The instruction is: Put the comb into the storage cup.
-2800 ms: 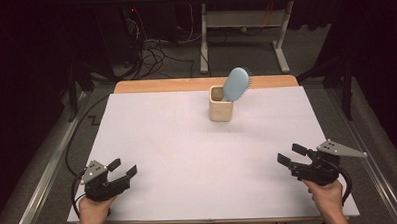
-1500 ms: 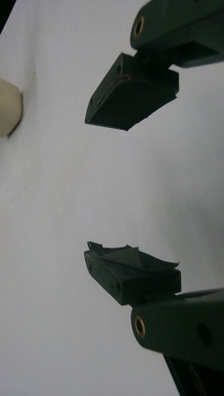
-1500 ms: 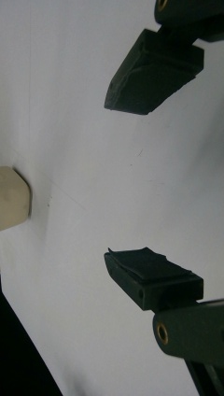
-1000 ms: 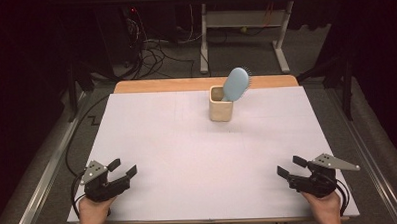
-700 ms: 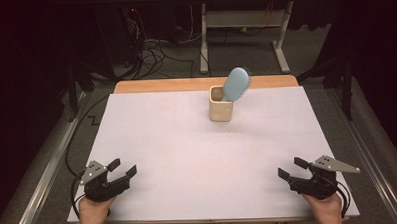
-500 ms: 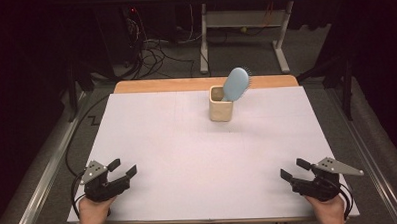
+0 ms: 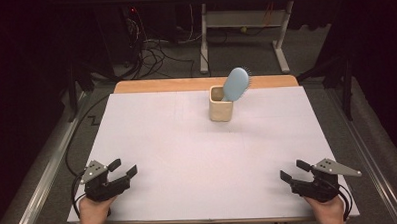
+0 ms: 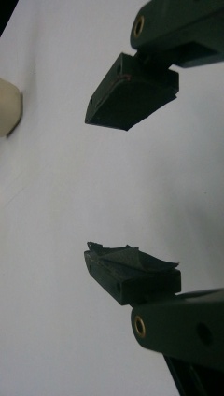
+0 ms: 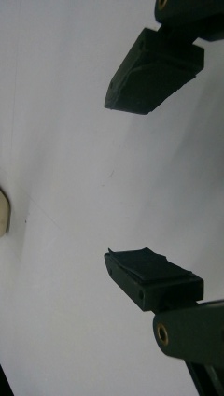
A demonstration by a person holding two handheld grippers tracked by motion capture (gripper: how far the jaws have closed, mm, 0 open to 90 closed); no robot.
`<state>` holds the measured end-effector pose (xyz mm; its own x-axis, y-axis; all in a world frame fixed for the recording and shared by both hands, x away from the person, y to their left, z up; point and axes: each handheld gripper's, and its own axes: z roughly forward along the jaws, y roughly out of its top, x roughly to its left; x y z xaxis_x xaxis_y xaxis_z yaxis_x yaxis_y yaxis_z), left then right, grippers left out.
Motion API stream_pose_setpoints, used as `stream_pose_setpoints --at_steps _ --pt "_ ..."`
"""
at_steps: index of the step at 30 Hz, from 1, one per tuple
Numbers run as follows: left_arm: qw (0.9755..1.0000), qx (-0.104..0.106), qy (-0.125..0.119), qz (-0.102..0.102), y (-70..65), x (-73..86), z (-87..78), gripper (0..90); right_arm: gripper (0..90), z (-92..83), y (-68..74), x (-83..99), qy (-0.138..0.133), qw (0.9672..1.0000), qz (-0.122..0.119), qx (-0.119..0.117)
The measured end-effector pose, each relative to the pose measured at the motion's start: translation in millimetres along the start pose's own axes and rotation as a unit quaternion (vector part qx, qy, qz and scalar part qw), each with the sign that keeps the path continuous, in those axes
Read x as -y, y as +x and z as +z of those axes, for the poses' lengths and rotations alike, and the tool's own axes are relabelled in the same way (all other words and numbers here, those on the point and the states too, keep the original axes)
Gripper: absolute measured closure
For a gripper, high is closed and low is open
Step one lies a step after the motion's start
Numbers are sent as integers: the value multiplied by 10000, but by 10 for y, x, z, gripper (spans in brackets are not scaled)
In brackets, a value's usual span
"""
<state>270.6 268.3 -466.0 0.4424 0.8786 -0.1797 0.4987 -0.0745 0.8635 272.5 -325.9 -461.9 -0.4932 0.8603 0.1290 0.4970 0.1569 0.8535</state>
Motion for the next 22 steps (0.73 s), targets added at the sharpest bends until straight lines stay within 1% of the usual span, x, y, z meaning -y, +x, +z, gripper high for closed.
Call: stream_pose_setpoints --at_steps 14,22 --pt "10000 2 48 -5 5 4 14 308 230 -17 -12 -1 -118 9999 97 -20" --pt "10000 2 53 4 4 5 15 309 231 -22 -3 -2 -129 9999 72 -22"
